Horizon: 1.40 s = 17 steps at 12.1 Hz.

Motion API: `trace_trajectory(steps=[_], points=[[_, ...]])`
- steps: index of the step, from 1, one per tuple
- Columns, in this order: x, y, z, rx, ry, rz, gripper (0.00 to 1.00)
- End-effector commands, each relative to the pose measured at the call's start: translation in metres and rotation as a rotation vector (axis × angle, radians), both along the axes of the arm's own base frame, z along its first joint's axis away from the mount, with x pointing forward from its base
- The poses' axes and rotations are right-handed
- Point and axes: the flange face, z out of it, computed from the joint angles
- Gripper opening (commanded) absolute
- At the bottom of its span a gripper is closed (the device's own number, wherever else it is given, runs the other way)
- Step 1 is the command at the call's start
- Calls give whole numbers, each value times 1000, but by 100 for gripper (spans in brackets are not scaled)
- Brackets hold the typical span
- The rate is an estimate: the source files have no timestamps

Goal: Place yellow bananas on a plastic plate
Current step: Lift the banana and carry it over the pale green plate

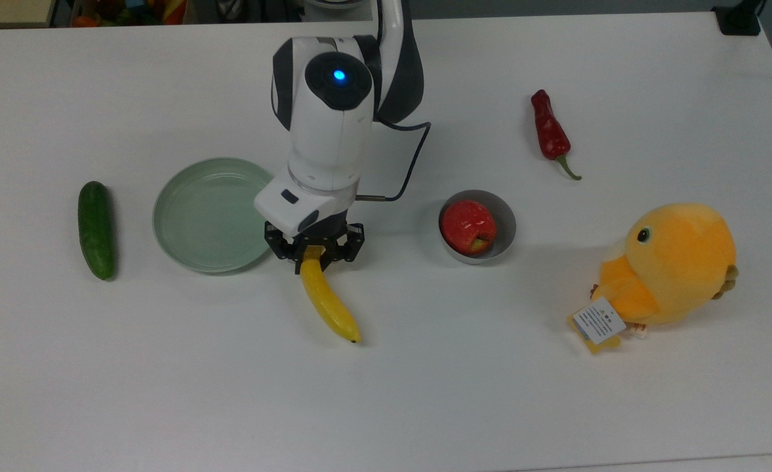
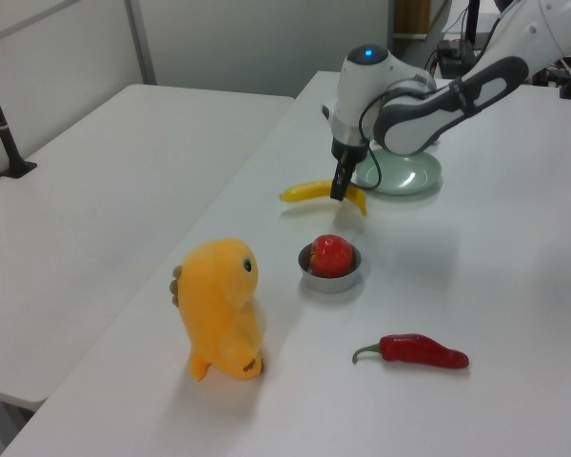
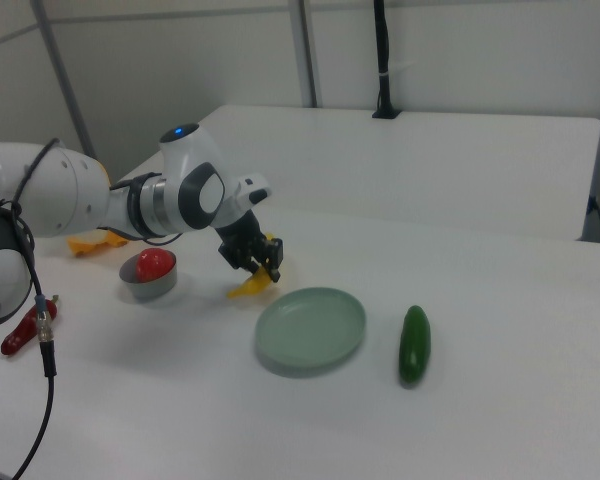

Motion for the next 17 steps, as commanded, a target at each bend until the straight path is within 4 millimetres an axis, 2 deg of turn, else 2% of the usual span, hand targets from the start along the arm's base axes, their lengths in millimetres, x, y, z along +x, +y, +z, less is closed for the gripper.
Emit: trace_trajectory(steps=[1,5,6,8,10,14,15,16,17], points=[[-11,-24,58,8,-60,-33,21],[-23,-56,76,6,-68,-78,23],[-35,-60,77,6,-56,-84,23],[-55,-86,85,3,-45,-119,23],[-68,-114,66,-1,-1,-155,23],[-78,-139,49,-10,47,-169,25],[-80,-140,43,-15,77,-171,39],[-80,-140,42,-14,81,-179,85],[-79,-139,43,-15,81,-177,100]])
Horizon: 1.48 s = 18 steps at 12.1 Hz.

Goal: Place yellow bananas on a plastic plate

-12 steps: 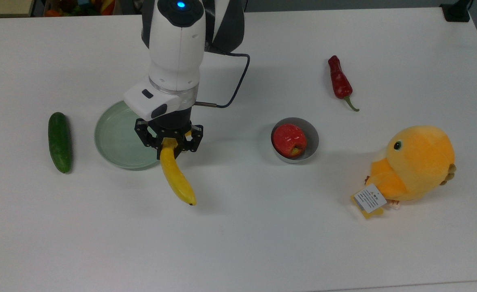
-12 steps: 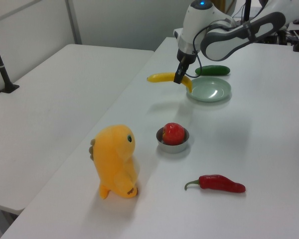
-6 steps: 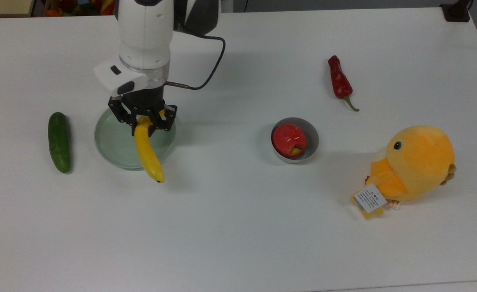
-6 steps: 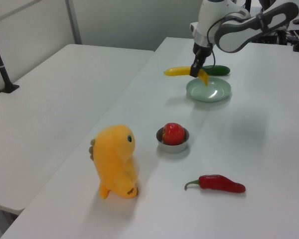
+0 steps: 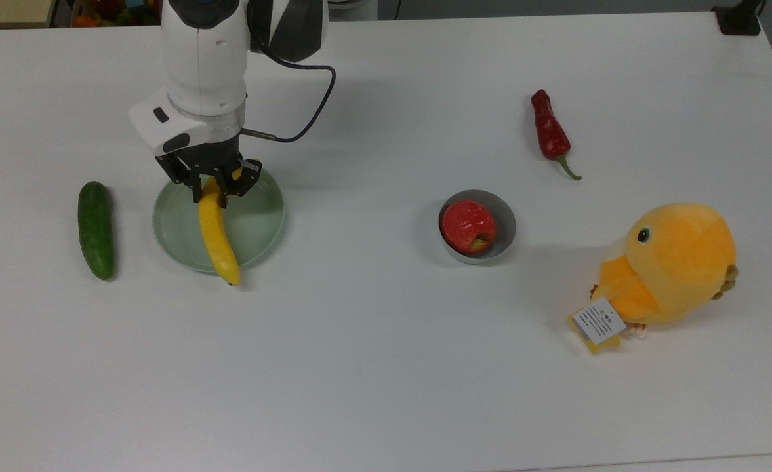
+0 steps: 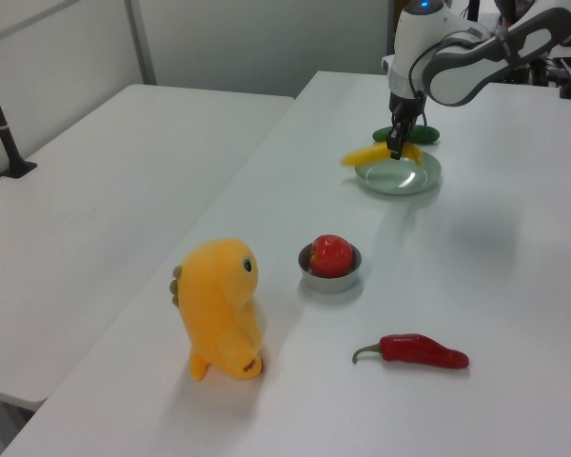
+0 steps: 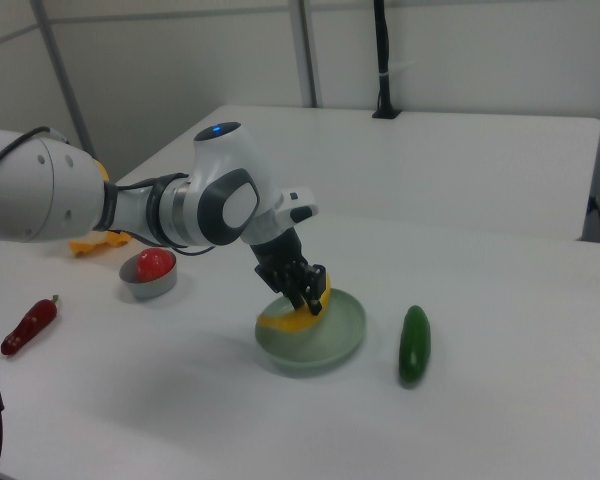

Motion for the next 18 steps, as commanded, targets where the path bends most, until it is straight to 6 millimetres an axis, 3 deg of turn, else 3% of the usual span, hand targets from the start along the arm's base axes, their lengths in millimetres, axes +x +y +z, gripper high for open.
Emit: trace_trajectory(steps=[1,4,7,9,12,15,18], points=[[-9,4,5,-3,25,14,100],[-11,3,11,-8,62,1,100],[-27,11,51,-21,139,-21,100],[-34,35,88,6,120,-14,100],[-48,92,138,136,62,2,100],[-60,135,153,194,66,28,100],[-68,146,168,194,55,48,100]])
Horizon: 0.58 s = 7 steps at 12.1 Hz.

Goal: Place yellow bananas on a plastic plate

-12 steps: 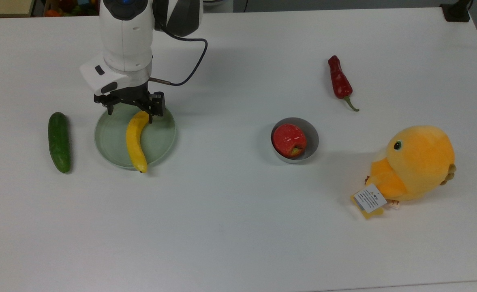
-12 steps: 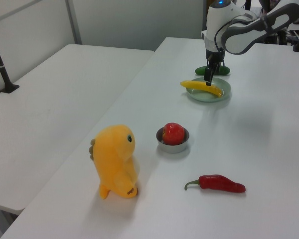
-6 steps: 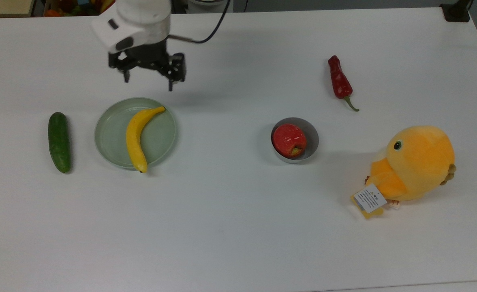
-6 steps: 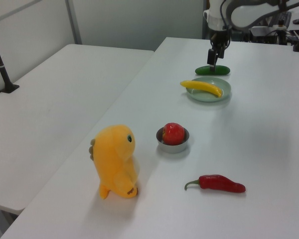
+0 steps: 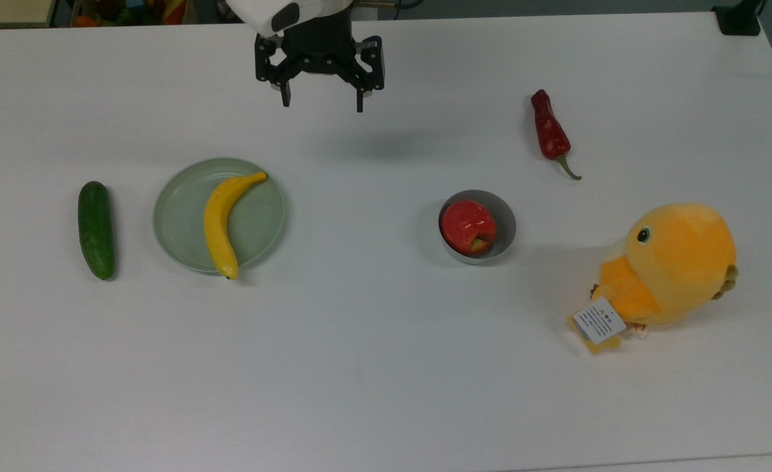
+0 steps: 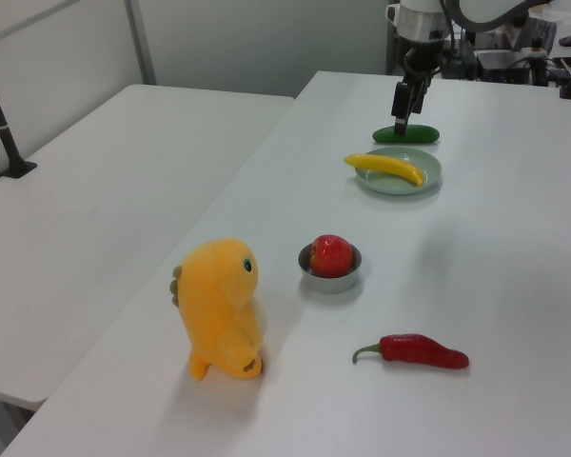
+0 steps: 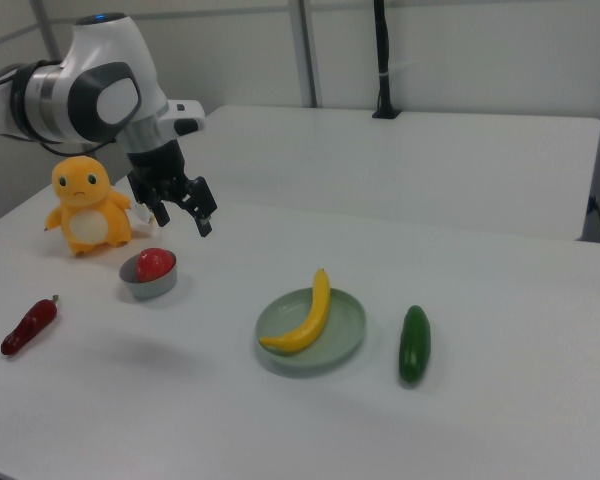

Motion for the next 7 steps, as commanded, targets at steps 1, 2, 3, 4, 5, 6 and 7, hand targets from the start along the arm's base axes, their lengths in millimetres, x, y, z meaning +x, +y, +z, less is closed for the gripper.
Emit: trace_trajectory(steps=[1,2,3,4,5,6,7], points=[[-13,4,11,16,7,-1,100],[-13,5,13,18,2,-4,100],[-14,3,16,35,-4,-13,100],[-13,-3,16,57,-2,-28,100],[-12,-5,18,60,-7,-32,100],[-13,-5,18,61,-5,-32,100],[-14,-4,18,61,-4,-30,100]])
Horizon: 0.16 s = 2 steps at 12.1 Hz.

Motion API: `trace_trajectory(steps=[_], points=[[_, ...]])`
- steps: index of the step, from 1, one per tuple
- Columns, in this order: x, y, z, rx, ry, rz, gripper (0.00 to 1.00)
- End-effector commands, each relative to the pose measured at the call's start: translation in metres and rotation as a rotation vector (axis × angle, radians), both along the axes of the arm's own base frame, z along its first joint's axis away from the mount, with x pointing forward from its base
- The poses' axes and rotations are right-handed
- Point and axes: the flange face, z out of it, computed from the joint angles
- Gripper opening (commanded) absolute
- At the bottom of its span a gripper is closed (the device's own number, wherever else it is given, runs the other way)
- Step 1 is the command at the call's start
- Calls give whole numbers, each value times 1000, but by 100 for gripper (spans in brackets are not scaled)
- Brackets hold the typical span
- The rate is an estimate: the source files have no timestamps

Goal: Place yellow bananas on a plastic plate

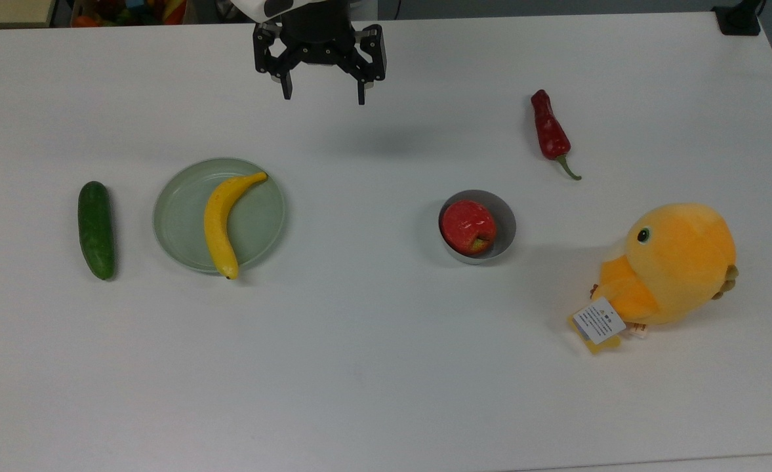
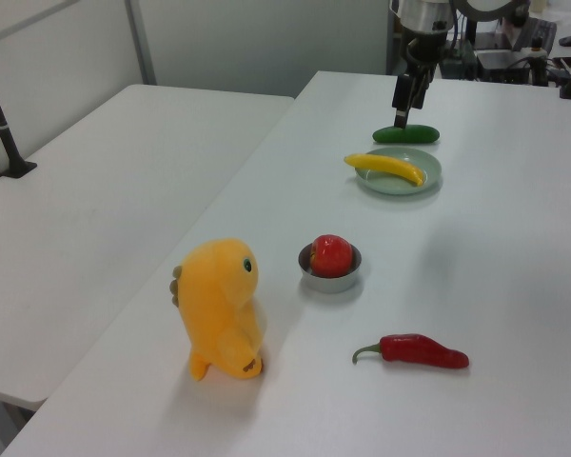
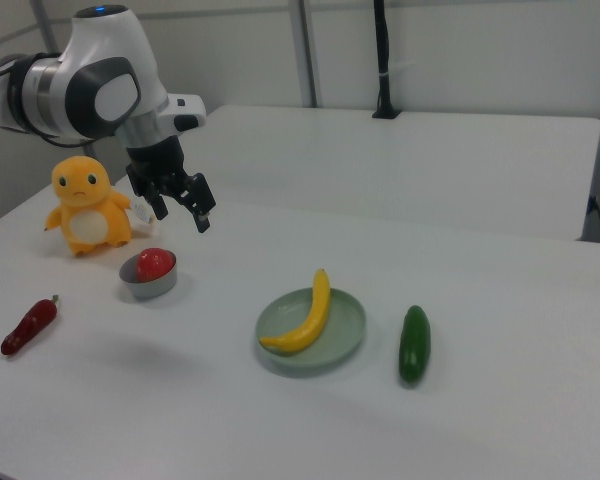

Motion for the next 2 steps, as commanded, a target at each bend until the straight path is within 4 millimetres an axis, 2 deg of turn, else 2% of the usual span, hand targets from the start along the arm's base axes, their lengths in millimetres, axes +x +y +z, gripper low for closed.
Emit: trace_trajectory(steps=[1,2], points=[[-10,1,6,19,12,-4,100],[-10,1,6,20,13,-4,100]])
